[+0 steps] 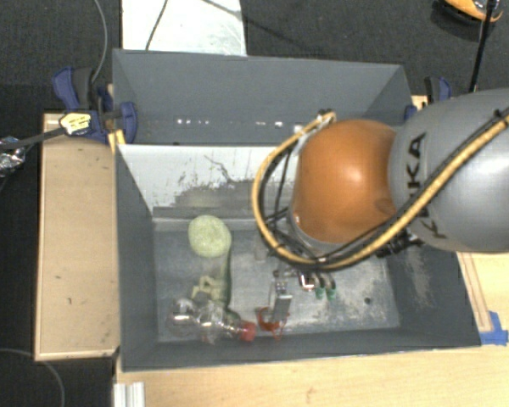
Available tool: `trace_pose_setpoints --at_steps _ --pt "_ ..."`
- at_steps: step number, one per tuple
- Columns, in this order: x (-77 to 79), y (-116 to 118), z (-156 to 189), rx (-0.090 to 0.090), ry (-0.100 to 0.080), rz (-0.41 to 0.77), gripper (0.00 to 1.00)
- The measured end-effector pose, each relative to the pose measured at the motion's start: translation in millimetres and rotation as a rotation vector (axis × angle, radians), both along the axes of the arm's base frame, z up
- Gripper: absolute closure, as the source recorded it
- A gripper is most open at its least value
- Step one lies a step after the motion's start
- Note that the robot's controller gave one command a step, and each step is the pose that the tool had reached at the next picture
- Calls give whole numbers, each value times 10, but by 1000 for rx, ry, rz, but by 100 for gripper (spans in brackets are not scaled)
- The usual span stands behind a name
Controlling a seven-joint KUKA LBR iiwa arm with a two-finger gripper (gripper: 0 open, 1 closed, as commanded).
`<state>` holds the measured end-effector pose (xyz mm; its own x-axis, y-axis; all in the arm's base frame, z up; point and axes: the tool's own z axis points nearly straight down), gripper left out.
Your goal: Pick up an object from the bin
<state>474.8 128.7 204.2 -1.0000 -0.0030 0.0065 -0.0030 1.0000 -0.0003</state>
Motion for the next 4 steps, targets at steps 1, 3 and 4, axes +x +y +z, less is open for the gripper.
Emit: trace_pose_setpoints --at_steps 1,3,4 --pt "19 -7 42 2 -9 -5 0" --pt "84 609 -495 3 -10 414 0" --pt "220 680 -712 3 -13 617 0"
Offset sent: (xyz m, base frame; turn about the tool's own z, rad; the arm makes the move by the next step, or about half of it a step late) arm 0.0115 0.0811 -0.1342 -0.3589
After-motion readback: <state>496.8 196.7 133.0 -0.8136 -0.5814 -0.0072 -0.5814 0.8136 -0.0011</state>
